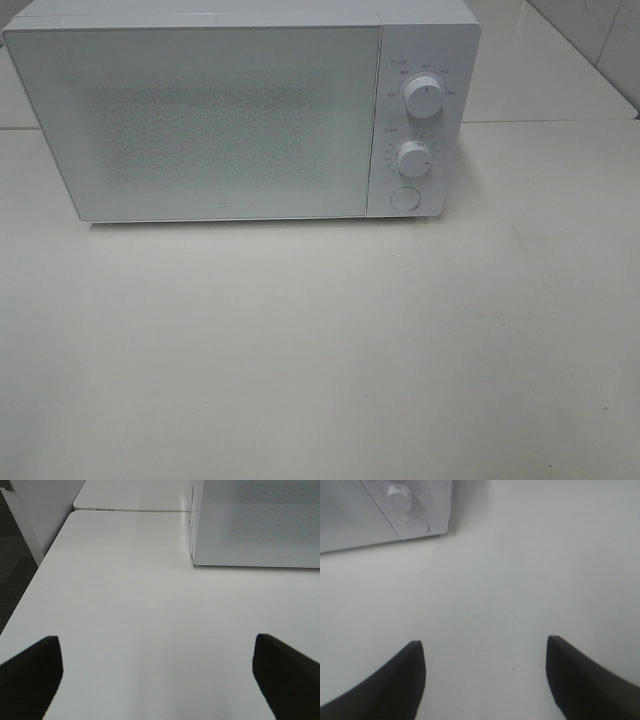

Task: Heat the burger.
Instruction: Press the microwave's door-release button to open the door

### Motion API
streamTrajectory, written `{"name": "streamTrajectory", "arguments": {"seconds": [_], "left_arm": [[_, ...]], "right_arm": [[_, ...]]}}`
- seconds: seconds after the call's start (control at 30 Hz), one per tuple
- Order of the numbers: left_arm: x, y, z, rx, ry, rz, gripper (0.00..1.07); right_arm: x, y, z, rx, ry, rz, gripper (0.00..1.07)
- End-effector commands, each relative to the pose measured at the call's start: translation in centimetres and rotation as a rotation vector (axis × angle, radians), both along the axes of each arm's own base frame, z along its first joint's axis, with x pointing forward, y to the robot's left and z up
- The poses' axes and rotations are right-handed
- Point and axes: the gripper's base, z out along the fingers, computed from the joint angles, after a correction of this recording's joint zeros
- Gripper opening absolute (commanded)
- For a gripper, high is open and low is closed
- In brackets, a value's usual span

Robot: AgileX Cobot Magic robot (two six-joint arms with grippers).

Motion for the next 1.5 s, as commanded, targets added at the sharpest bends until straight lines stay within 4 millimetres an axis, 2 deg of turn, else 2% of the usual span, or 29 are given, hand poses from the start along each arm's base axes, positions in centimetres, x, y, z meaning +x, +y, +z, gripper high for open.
{"name": "streamTrajectory", "arguments": {"seconds": [0.03,0.1,0.17,0.3,0.37,0.43,0.6,1.33,1.5], "left_arm": [[-0.3,0.0,0.1,0.003,-0.031,0.007,0.98],[-0.3,0.0,0.1,0.003,-0.031,0.007,0.98],[-0.3,0.0,0.1,0.003,-0.031,0.007,0.98],[-0.3,0.0,0.1,0.003,-0.031,0.007,0.98],[-0.3,0.0,0.1,0.003,-0.031,0.007,0.98],[-0.3,0.0,0.1,0.003,-0.031,0.007,0.98],[-0.1,0.0,0.2,0.003,-0.021,0.008,0.98],[-0.1,0.0,0.2,0.004,-0.022,0.008,0.98],[-0.1,0.0,0.2,0.004,-0.022,0.008,0.98]], "right_arm": [[-2.3,-0.7,0.9,0.006,-0.084,-0.035,0.65],[-2.9,-0.8,1.1,0.006,-0.100,-0.047,0.65],[-5.0,-1.2,1.2,0.001,-0.170,-0.093,0.65],[-5.9,-1.3,1.2,0.001,-0.212,-0.112,0.65],[-7.7,-1.4,1.2,0.009,-0.315,-0.122,0.65],[-8.1,-1.4,1.2,0.012,-0.336,-0.122,0.65],[-8.0,-1.6,-0.3,-0.022,-0.227,-0.131,0.65],[-8.0,-1.5,0.0,-0.026,-0.239,-0.118,0.65],[-7.5,-1.5,1.0,-0.024,-0.275,-0.114,0.65]]}}
